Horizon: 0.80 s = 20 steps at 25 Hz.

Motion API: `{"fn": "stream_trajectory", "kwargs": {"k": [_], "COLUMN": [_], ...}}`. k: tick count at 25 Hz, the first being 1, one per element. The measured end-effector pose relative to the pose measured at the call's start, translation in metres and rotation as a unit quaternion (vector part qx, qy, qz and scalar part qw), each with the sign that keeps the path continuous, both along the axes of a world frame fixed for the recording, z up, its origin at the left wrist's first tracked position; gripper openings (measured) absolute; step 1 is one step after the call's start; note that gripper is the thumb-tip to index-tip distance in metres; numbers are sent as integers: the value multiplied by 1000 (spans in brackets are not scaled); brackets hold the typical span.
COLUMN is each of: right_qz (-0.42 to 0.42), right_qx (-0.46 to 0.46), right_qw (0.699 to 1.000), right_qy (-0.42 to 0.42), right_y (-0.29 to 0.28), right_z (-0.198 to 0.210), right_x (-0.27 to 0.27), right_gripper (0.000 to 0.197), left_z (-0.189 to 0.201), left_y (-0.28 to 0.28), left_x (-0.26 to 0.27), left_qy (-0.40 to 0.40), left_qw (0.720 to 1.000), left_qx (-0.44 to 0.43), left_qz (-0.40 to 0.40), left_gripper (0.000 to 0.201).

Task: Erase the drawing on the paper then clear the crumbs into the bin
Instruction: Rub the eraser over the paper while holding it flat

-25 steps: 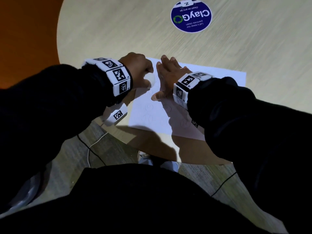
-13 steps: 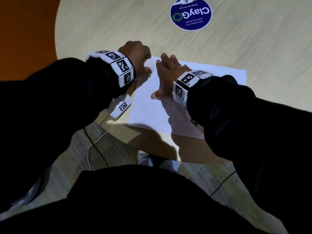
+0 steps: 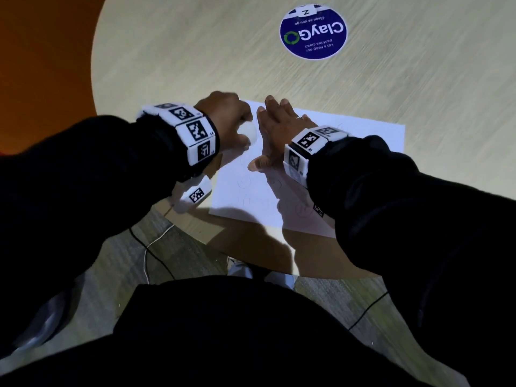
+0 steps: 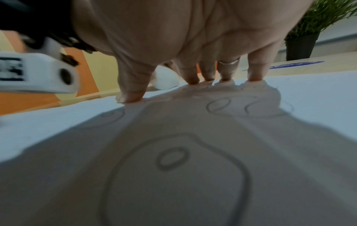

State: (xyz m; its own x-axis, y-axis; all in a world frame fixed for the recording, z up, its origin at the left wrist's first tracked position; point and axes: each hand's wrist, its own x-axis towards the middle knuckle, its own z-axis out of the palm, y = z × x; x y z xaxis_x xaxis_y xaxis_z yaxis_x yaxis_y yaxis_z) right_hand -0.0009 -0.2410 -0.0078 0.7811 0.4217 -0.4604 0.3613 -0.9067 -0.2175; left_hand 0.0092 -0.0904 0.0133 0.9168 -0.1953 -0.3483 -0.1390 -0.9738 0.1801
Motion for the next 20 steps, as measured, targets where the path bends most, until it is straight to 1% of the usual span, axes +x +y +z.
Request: {"fn": "stream_trajectory", "kwargs": {"k": [2,3,5,6,8,10,12,15,16,18,20], "right_qz": [-2,-1,2,3,3,6,13,11,9,10,11], "right_qx": [-2,-3,-5,-6,-5,0,-1,2,2,-2,1], "right_qw": [1000,1000,1000,1000,1000,1000,1000,1000,1000,1000,1000], "right_qy": [-6,-5,2,7,5,-7,-11,-9,-10,-17,-24], "right_y": [1,2,0,-1,-1,0,1,-1,-1,0,1], "right_z": [1,2,2,3,3,0,-4,-6,-7,-9,-9], "right_x": [-2,-2,0,1,2,2,3,5,4,5,6], "right_gripper": [130,130,115,113,112,113,115,121,118,113,112], "left_z": [6,8,3,0,0,6,12,3,1,3,11], "left_y": [-1,-1,-3,-4,-5,-5,-4,0,2,0,-2], "left_x": [12,14,6,-2,-8,8,18,1,-5,2,17], "left_qy": [-21,-26,-12,1,12,-12,-26,9,20,6,-20], "left_qw": [999,999,1000,1000,1000,1000,999,999,999,1000,1000], "left_qx": [-9,-11,2,6,5,0,-2,23,24,21,9], "left_qz": [31,35,18,3,-8,20,30,-21,-34,-16,13], "left_gripper": [51,50,50,51,51,51,49,51,52,52,50]}}
